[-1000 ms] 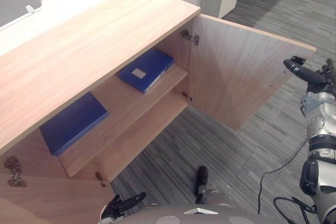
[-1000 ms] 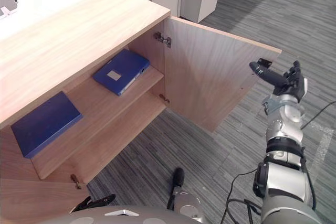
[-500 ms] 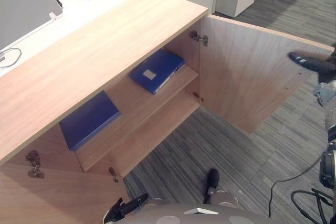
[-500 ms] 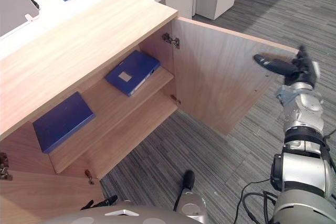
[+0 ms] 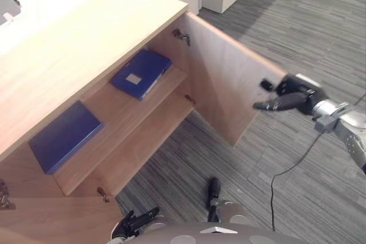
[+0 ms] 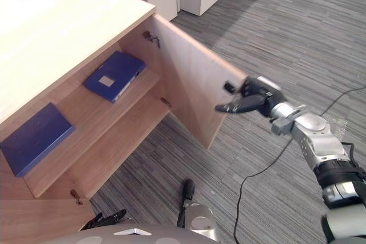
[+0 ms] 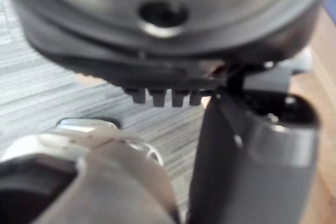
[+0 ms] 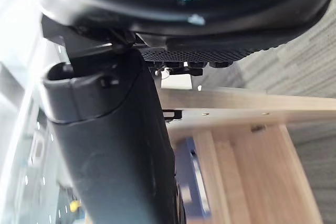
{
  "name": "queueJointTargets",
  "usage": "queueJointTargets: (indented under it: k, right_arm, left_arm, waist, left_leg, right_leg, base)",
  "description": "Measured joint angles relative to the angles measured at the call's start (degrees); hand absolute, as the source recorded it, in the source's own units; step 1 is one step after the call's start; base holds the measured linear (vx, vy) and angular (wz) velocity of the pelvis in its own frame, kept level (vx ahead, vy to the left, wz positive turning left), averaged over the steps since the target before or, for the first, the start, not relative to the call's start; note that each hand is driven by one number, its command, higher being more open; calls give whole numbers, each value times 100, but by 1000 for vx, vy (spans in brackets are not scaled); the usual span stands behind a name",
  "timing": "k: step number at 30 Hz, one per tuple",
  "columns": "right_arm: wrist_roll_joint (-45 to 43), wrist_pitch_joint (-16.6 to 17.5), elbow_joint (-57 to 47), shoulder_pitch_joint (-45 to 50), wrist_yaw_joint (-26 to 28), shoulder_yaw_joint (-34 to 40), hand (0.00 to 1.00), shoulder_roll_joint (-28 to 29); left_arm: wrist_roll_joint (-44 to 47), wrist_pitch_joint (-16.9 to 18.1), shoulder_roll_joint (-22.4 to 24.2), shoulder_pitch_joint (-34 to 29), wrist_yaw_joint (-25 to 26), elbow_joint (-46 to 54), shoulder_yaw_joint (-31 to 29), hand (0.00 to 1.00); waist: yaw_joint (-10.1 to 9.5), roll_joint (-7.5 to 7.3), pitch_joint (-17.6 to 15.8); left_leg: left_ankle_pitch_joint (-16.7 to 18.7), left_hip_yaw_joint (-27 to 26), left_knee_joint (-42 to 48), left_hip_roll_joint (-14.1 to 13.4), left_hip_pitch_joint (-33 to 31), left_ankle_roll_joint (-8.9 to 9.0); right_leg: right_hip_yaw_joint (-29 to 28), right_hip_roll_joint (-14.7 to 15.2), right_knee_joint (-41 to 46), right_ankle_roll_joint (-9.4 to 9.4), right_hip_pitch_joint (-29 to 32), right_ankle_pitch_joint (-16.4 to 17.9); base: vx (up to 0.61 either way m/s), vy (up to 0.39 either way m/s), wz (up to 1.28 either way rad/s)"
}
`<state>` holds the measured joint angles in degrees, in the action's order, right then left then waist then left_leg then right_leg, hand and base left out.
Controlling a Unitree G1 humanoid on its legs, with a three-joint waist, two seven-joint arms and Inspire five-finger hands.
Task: Walk over to the cabinet, pick up the folder, carry it to the office cabinet, place the folder inside the office cabinet, then close the office cabinet door
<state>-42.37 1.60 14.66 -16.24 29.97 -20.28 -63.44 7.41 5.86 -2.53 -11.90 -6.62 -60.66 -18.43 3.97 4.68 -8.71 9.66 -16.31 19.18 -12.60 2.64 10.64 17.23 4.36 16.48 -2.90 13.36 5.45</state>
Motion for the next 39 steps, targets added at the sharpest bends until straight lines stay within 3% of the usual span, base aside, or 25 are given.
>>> queueJointTargets:
  k: [1, 3, 6, 9, 11, 17, 19, 22, 27, 30, 31, 32, 34, 35, 37, 39]
  right_arm:
    - [57, -40, -502, 211, 258, -475, 100, -184]
    - [146, -51, -1176, 690, 440, -784, 100, -384]
    - [219, -147, -2307, 1461, 1145, -687, 100, -866]
    - [659, -358, -2730, 2493, 1668, -471, 100, -1270]
    - [785, -433, -2725, 2618, 1672, -413, 100, -1275]
    - [761, -403, -2906, 2663, 1585, -224, 100, -1233]
    - [756, -370, -2914, 2664, 1583, -237, 100, -1056]
    - [830, -340, -2767, 2669, 1573, -400, 100, -849]
    - [1360, -217, -1300, 2788, 1331, -504, 100, 291]
    - [2260, -70, 195, 2633, 789, -379, 100, 1495]
    - [2869, 59, 1074, 2507, 398, -122, 100, 2223]
    - [3147, 91, 1467, 2423, 220, 44, 100, 2570]
    - [3965, 135, 2911, 2069, -512, 946, 100, 3695]
    - [4120, 152, 3323, 1954, -702, 1225, 100, 3950]
    - [4499, 117, 4761, 1514, -1703, 2429, 100, 4764]
    - [4535, -7, 5318, 1424, -2294, 2796, 100, 5096]
  left_arm:
    - [-130, -102, -18, 87, 6, -82, 81, 100]
    - [-129, -62, -3, 99, -47, -38, 79, 100]
    - [-132, -69, 29, 72, -132, -68, 64, 100]
    - [-132, -73, -57, -11, -126, -73, -36, 100]
    - [-136, -74, -131, -11, -106, -79, -50, 100]
    - [-139, -61, -349, 68, -102, -142, 90, 100]
    - [-145, -60, -420, 84, -96, -173, 239, 100]
    - [-229, -62, -417, 83, -96, -185, 350, 100]
    - [-348, -63, -405, 60, -84, -189, 452, 100]
    - [-340, -67, -399, 63, -72, -190, 455, 100]
    - [-302, -67, -383, 77, -6, -185, 456, 100]
    - [-296, -68, -372, 82, 27, -181, 453, 100]
    - [-245, -76, -294, 114, 133, -177, 445, 100]
    - [-233, -81, -270, 135, 154, -171, 445, 100]
    - [129, -97, -151, 244, 309, -63, 440, 100]
    - [369, -112, -113, 385, 436, 18, 435, 100]
  waist:
    - [1, 76, 149]
    - [-73, -36, 205]
    - [-99, -62, 221]
    - [-54, -231, 243]
    - [-36, -371, 264]
    - [-55, -590, 563]
    - [-63, -624, 586]
    - [-75, -551, 625]
    - [-109, -474, 647]
    - [-160, -424, 646]
    - [-192, -387, 639]
    - [-200, -373, 627]
    - [-221, -278, 571]
    - [-234, -247, 554]
    - [-384, -157, 365]
    - [-519, -102, 266]
  left_leg:
    - [-68, 80, -21, -246, -32, -50]
    - [-312, 81, -153, -224, -31, -93]
    - [-466, 75, -493, -211, -24, -108]
    - [-447, 74, -748, -205, -9, -64]
    - [-426, 50, -740, -196, 11, -94]
    - [-156, -57, -755, -39, 168, -123]
    - [-131, -52, -745, 7, 173, -157]
    - [-32, -43, -748, 36, 172, -186]
    - [9, -43, -746, 85, 195, -128]
    - [10, -45, -730, 96, 195, -127]
    - [11, -40, -697, 86, 183, -126]
    - [16, -36, -648, 75, 167, -122]
    - [91, 15, -336, -7, 17, -110]
    - [102, 36, -204, -25, -60, -112]
    - [96, 9, 502, -162, -402, -121]
    - [41, -305, 880, -326, -575, -206]
  right_leg:
    - [132, -249, -308, 77, -155, -51]
    - [150, -296, -644, 124, -306, -164]
    - [158, -463, -1183, -5, -482, -510]
    - [113, -574, -1506, -83, -531, -723]
    - [9, -600, -1603, -57, -543, -794]
    - [-187, -611, -2116, 75, -698, -1159]
    - [-168, -535, -2131, 90, -707, -1172]
    - [-117, -474, -2132, 120, -713, -1192]
    - [-13, -384, -2137, 174, -817, -1230]
    - [11, -361, -2139, 155, -837, -1211]
    - [25, -362, -2139, 146, -845, -1203]
    - [37, -362, -2139, 144, -855, -1201]
    - [138, -369, -2139, 127, -907, -1187]
    - [176, -366, -2139, 122, -921, -1184]
    - [396, -334, -2138, 93, -1059, -1162]
    - [606, -325, -2139, 56, -1164, -1123]
  base:
    - [50, -164, 30]
    - [13, -179, 23]
    - [11, -102, 26]
    - [44, 38, -7]
    - [37, 118, -34]
    - [0, 210, -25]
    - [-22, 194, 3]
    - [-23, 240, 9]
    - [-3, 187, 14]
    - [-18, 138, 2]
    - [-27, 135, 4]
    - [-28, 100, 6]
    - [-39, 82, 19]
    - [-45, 84, 36]
    - [-60, 70, 48]
    - [-70, 36, 60]
